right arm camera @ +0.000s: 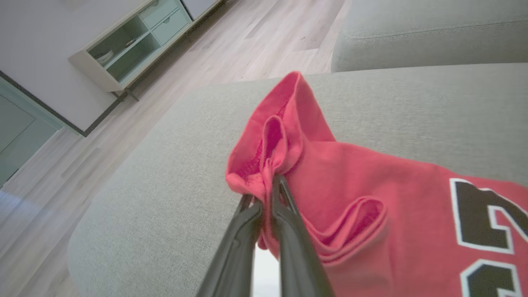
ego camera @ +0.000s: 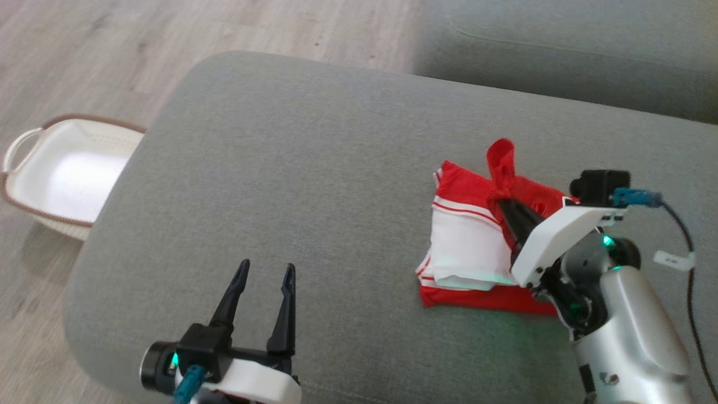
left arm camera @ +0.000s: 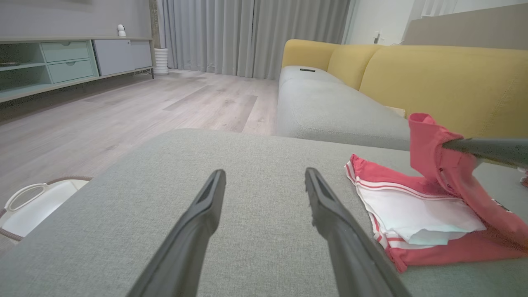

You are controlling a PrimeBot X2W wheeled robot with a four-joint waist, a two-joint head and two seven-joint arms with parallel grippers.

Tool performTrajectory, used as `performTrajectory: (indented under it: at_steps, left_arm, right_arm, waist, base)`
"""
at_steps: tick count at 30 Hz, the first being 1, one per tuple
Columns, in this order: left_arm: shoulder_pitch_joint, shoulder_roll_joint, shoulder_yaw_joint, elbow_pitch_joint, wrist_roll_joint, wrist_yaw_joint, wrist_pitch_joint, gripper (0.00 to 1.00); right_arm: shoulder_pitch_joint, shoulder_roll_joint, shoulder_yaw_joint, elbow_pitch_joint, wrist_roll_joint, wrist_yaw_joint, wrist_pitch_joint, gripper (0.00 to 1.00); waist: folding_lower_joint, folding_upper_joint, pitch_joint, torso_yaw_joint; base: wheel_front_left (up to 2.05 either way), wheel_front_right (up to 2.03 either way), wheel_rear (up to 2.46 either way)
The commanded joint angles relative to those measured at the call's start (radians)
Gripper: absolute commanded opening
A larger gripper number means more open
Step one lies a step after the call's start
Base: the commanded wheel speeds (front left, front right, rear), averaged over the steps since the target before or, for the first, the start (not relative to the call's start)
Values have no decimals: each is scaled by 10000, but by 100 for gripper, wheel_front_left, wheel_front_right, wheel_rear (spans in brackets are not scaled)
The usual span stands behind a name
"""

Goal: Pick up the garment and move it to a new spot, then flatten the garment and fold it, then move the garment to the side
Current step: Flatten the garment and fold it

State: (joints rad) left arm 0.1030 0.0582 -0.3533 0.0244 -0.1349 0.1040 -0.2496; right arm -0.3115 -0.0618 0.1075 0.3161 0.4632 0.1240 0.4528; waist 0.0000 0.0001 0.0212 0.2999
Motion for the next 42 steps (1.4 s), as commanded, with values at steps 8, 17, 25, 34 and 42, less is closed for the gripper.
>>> performTrajectory:
  at_steps: [8, 17, 25, 34, 42]
  left_arm:
    - [-276, -79, -26, -224, -220, -53, -122, 100]
    - [-241, -79, 44, -339, -203, 94, -122, 100]
    - [-282, -79, 84, -421, -217, 110, -122, 100]
    - [-450, -80, -28, -318, -166, -23, -122, 100]
    - [-377, -80, 27, -140, -184, -266, -122, 100]
  right_arm:
    - [-857, 113, 781, 1493, 405, 67, -1017, 16]
    - [-1362, 59, 619, 1698, 910, 67, -2186, 100]
    - [-885, -1017, -700, 1254, 1349, 67, -1458, 100]
    - [-234, -1329, -343, 936, 2401, 67, -649, 0]
    - [643, -550, 1368, 1184, 3024, 67, -523, 0]
  waist:
    - [0, -1, 50, 749]
    - [0, -1, 198, 646]
    - [0, -1, 305, 217]
    - [0, -1, 394, 170]
    - [0, -1, 191, 399]
  base:
    - [0, 0, 0]
    - [0, 0, 0]
    - [0, 0, 0]
    - [0, 0, 0]
    - [0, 0, 0]
